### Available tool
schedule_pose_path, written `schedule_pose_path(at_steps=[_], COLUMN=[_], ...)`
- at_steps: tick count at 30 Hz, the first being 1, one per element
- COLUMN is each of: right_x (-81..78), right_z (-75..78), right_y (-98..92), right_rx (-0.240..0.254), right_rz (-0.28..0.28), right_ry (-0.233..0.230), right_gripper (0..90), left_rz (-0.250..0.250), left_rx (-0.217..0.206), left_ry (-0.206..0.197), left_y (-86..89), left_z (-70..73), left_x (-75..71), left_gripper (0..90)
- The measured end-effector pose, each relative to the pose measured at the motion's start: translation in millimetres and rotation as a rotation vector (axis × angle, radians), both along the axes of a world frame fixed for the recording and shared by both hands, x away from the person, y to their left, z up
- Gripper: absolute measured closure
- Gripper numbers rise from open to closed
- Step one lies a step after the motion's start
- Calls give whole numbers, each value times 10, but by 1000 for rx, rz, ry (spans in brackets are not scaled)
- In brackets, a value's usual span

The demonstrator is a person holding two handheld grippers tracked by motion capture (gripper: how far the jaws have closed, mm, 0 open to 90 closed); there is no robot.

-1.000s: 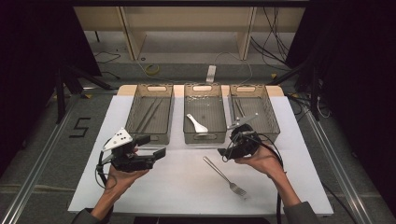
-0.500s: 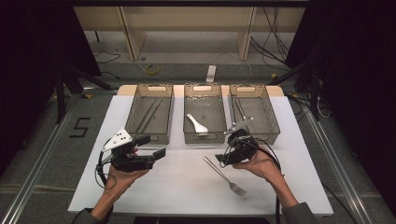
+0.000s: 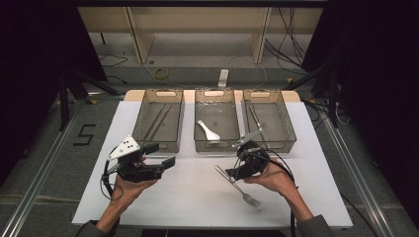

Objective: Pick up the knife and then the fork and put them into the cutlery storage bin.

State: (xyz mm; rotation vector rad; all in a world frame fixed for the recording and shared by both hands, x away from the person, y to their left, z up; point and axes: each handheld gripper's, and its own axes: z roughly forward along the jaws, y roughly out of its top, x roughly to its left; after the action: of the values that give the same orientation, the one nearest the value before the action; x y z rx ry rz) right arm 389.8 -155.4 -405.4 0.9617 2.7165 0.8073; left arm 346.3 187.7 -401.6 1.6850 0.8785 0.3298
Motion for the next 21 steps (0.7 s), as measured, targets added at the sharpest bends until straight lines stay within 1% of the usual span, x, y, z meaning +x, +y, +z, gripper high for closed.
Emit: schedule_pose_path(at_steps=[2,6,10,12,18,21], right_x=[-10,-18,-29,-29,-23,-22], right_z=[-12,-37,-65,-89,-170,-200], right_y=[12,26,35,39,40,38], right_rx=[-4,-21,-34,-43,-74,-77], right_rz=[5,13,17,25,26,37], right_ry=[10,14,34,41,72,80], right_gripper=[305,306,309,310,322,339], left_rz=[0,0,-1,0,-1,0], left_rx=[1,2,1,2,1,0], left_ry=[0,-1,0,-1,-1,-1], left_y=[3,2,2,4,3,4], left_z=[1,0,1,1,1,2], left_x=[-1,-1,-2,-1,-1,-2], left_gripper=[160,160,160,160,160,160])
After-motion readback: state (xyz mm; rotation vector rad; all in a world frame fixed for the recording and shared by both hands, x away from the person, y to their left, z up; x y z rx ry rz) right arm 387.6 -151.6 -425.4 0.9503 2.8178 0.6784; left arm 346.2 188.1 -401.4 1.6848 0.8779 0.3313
